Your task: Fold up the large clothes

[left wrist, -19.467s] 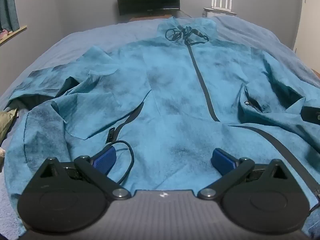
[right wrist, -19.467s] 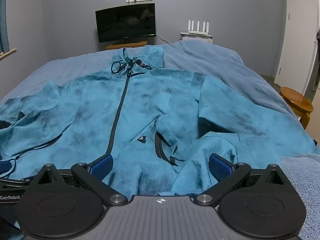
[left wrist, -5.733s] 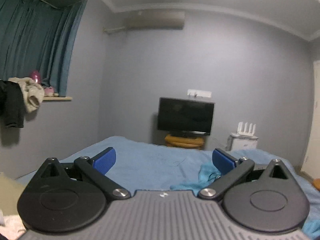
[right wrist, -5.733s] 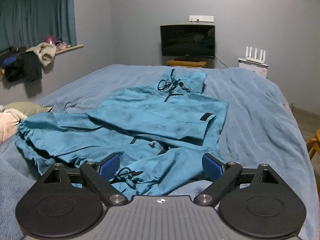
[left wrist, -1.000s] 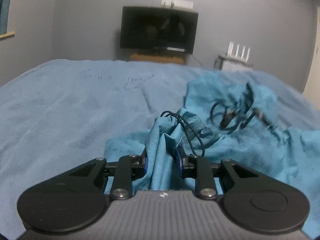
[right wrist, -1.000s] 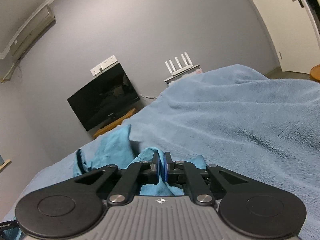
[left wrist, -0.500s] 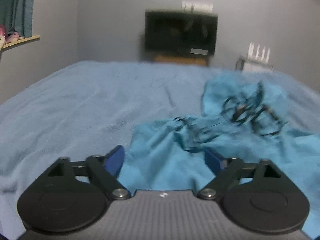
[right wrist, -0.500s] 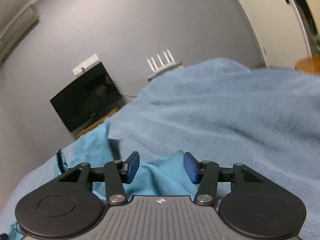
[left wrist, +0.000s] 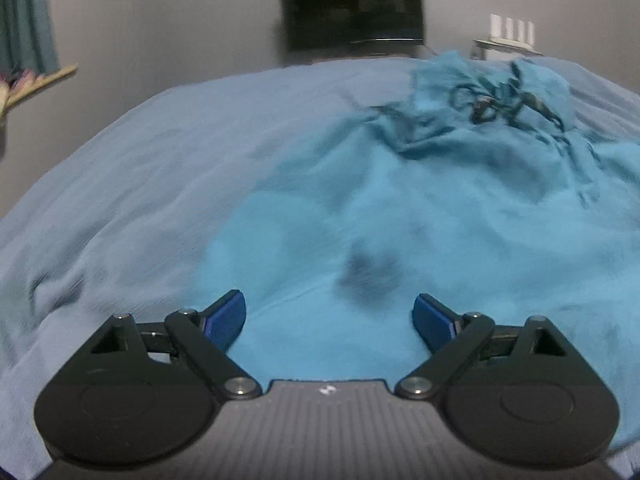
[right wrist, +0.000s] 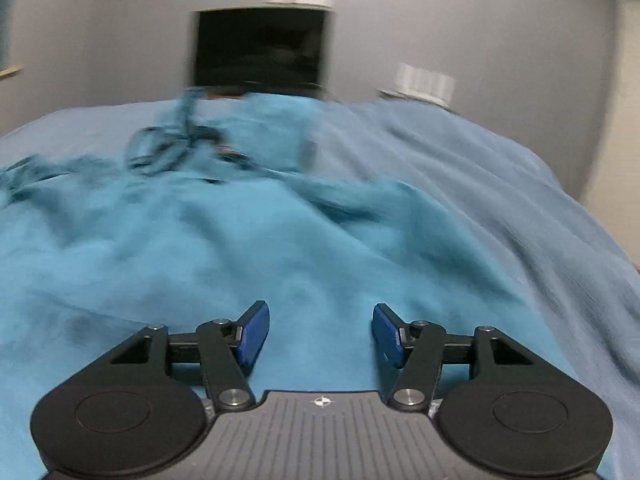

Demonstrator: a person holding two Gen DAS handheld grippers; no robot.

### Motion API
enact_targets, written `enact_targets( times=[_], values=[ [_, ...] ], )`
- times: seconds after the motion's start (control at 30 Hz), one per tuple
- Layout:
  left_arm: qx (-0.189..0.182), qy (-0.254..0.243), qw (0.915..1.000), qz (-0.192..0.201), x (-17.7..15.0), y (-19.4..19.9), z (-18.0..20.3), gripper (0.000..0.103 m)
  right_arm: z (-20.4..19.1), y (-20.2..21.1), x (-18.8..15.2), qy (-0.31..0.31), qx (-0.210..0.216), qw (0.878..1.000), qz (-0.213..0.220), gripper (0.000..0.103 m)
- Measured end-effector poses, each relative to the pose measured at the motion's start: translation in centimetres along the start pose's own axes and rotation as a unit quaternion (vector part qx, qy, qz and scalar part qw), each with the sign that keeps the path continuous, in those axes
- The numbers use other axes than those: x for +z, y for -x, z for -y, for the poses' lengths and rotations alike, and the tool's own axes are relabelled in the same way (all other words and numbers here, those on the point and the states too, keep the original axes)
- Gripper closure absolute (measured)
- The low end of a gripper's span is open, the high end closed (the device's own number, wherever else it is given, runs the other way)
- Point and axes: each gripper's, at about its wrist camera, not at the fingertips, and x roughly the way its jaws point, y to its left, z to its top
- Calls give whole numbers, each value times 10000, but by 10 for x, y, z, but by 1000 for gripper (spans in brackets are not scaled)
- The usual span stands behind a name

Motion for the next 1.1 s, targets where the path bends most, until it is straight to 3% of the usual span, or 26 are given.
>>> enact_targets(
  times=[0.17,0.33,0.5,0.6,0.67,0.73,0.8,0.97,1.1],
  values=[
    [127,613,9980,-95,-11,32,-44,11,57,48,4,-1588,-258,9869,123,44],
    [35,1648,9862,-155,-28,67,-94,11,97,102,-5,-2392,-455,9698,149,33],
    [-473,2603,9643,-118,-45,92,-127,11,138,150,-35,-3315,-340,9428,-98,31],
    [-971,3067,9465,-260,-54,95,-134,11,148,165,-55,-3672,-224,9292,-367,31],
    [-1422,3311,9321,-365,-59,95,-130,11,151,171,-73,-4102,8,9101,-580,30],
    [-1891,3555,9142,-452,-64,94,-127,11,155,169,-88,-4630,279,8826,-770,30],
    [-2157,3630,9045,-598,-66,89,-118,11,153,160,-97,-4932,355,8643,-925,30],
    [-2268,3513,9047,-820,-62,64,-94,11,136,132,-109,-5039,429,8521,-1348,30],
    [-1925,3397,9175,-753,-55,45,-85,11,124,115,-112,-5131,555,8436,-1481,30]
  ],
)
